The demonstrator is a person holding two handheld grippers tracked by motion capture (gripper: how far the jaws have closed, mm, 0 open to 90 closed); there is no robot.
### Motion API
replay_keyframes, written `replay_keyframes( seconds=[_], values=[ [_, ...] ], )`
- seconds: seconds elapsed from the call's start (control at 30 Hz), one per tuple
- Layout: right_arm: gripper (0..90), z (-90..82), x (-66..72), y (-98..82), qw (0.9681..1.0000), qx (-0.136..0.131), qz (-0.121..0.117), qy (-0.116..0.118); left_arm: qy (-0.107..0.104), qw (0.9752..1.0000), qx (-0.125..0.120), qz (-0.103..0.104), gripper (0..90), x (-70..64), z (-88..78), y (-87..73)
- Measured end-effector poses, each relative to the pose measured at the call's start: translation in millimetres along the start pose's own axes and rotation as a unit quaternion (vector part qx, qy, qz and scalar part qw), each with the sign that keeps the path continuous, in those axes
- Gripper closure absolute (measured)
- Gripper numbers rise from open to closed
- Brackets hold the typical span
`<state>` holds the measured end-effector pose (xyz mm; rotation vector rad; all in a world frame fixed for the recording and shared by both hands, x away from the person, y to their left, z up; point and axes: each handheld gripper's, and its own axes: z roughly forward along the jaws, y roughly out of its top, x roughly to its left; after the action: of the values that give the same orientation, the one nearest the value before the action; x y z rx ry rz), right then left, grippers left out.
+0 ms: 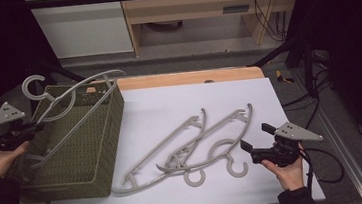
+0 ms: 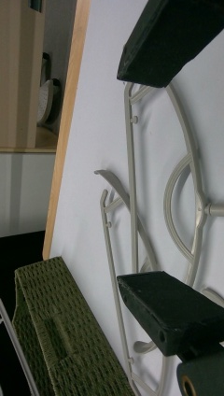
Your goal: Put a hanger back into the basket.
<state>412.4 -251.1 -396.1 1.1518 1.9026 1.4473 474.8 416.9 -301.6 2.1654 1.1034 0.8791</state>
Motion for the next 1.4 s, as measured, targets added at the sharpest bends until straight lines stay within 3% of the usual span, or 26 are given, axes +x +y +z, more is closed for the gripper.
replay_keyframes(
  seconds=[0.47, 0.83, 1.13, 1.4],
  values=[
    [4.0, 0.9, 0.6, 0.1, 1.0000, 0.002, 0.001, 0.003, 0.024, 0.9991, 0.032, -0.015, 81.5, 11.4, 10.3, -24.0],
    [4.0, 2.3, 1.8, 0.0, 1.0000, 0.004, 0.000, 0.004, 0.034, 0.9975, 0.059, -0.018, 81.5, 10.1, 22.4, -37.8],
    [3.9, 3.0, 2.0, -0.4, 1.0000, 0.007, -0.002, 0.006, 0.022, 0.9958, 0.086, -0.024, 81.4, -0.9, 44.0, -41.3],
    [3.9, 4.8, 3.1, -1.2, 0.9999, 0.010, -0.002, 0.006, 0.004, 0.9926, 0.116, -0.036, 81.1, -8.0, 64.1, -49.4]
  ],
)
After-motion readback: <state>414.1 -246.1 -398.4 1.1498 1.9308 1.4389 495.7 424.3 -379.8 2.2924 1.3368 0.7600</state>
